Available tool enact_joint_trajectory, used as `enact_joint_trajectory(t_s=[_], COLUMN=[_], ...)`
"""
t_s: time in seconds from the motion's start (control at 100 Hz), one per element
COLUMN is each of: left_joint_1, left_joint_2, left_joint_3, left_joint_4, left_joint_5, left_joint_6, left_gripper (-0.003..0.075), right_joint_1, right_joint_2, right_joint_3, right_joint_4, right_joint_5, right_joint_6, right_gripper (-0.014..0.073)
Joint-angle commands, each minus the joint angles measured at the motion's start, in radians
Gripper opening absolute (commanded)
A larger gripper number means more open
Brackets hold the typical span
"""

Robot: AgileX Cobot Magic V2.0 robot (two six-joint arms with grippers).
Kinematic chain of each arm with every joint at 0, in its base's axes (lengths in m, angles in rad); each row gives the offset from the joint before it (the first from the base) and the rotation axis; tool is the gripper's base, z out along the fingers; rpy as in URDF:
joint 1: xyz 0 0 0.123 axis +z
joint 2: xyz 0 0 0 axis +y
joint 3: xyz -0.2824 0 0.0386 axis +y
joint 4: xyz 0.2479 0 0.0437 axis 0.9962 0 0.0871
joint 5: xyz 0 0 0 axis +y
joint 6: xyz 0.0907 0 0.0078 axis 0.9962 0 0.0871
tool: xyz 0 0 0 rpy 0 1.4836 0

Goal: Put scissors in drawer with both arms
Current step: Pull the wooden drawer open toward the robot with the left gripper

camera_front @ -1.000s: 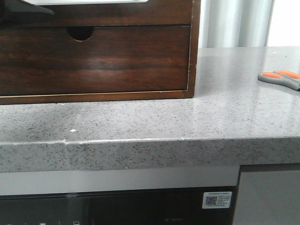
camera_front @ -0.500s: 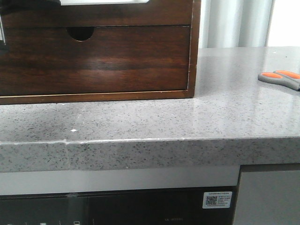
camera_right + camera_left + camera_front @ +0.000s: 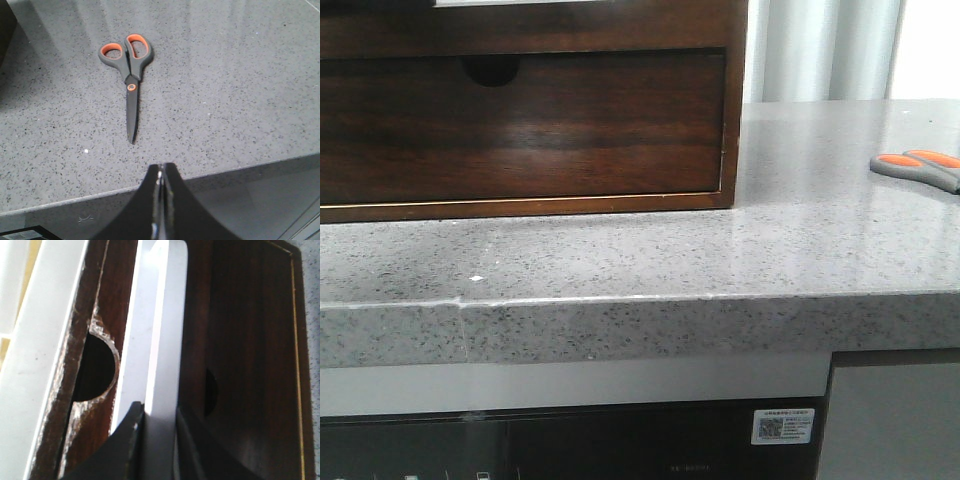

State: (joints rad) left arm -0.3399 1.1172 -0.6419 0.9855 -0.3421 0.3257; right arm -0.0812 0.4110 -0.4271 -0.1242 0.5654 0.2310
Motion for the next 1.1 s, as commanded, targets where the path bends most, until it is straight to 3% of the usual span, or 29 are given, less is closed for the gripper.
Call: enact_joint_trajectory(t_s=[0.0,0.46,0.8,1.09], left_joint_1=[-0.008,-0.122,-0.133,-0.133], left_joint_2=[-0.062,-0.283,-0.353,-0.353], left_joint_3=[-0.013,0.166,0.202,0.202], left_joint_4=[-0.069,-0.069,-0.074,-0.084], left_joint_5=[-0.053,-0.051,-0.036,-0.041], left_joint_6=[-0.036,-0.036,-0.036,-0.06], left_gripper=[0.0004,0.0004,0.0011,0.0304], right_joint_1=[0.0,0.0,0.0,0.0], right_joint_2=[0.013,0.013,0.013,0.013], right_joint_3=[-0.033,-0.033,-0.033,-0.033], right_joint_4=[-0.007,-0.007,-0.007,-0.007], right_joint_5=[-0.069,-0.069,-0.069,-0.06], right_joint_6=[-0.001,-0.001,-0.001,-0.001], right_gripper=[-0.0106,-0.0106,-0.0106,-0.0106])
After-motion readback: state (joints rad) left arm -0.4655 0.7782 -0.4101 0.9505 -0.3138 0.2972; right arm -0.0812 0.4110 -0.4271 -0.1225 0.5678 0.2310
